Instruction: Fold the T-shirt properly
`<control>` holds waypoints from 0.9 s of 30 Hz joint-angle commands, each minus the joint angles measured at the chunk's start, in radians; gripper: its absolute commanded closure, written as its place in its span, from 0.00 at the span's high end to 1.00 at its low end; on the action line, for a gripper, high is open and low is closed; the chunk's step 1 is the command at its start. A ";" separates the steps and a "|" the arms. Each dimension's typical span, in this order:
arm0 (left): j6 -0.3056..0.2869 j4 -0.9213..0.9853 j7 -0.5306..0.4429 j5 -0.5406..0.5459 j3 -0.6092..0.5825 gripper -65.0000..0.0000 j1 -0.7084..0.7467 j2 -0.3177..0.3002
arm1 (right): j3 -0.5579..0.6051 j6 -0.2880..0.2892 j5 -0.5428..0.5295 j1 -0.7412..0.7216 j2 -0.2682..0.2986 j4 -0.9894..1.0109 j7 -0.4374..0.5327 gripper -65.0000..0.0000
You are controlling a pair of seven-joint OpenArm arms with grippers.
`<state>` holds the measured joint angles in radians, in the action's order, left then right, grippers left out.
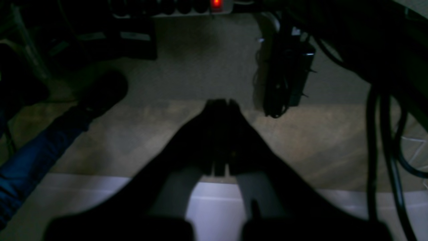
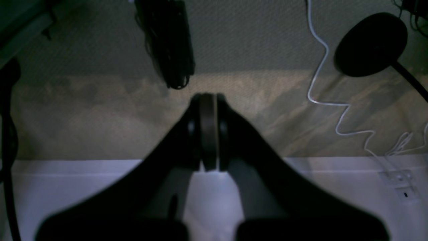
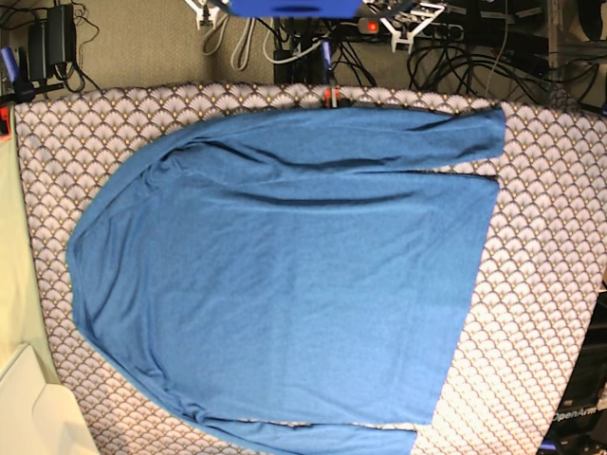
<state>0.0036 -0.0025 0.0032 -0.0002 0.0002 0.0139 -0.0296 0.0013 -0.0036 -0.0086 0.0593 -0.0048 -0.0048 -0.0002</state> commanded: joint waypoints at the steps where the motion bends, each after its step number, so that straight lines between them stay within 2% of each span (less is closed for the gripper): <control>1: 0.005 -0.003 -0.002 -0.005 -0.001 0.00 0.005 0.000 | -0.002 0.009 -0.003 0.004 0.002 0.001 -0.002 0.00; 23: 0.005 -0.003 -0.004 -0.005 -0.001 0.00 0.005 0.000 | 0.003 0.009 -0.003 0.004 0.002 0.001 -0.001 0.00; 27: 0.005 -0.003 -0.004 -0.005 0.001 0.00 0.011 0.000 | 0.003 0.009 -0.003 0.029 0.002 -0.053 -0.007 0.00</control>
<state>0.0044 -0.0040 -0.0006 -0.0002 0.0002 0.0170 -0.0299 0.0013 -0.0036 -0.0086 0.0784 -0.0048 -0.0620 0.0002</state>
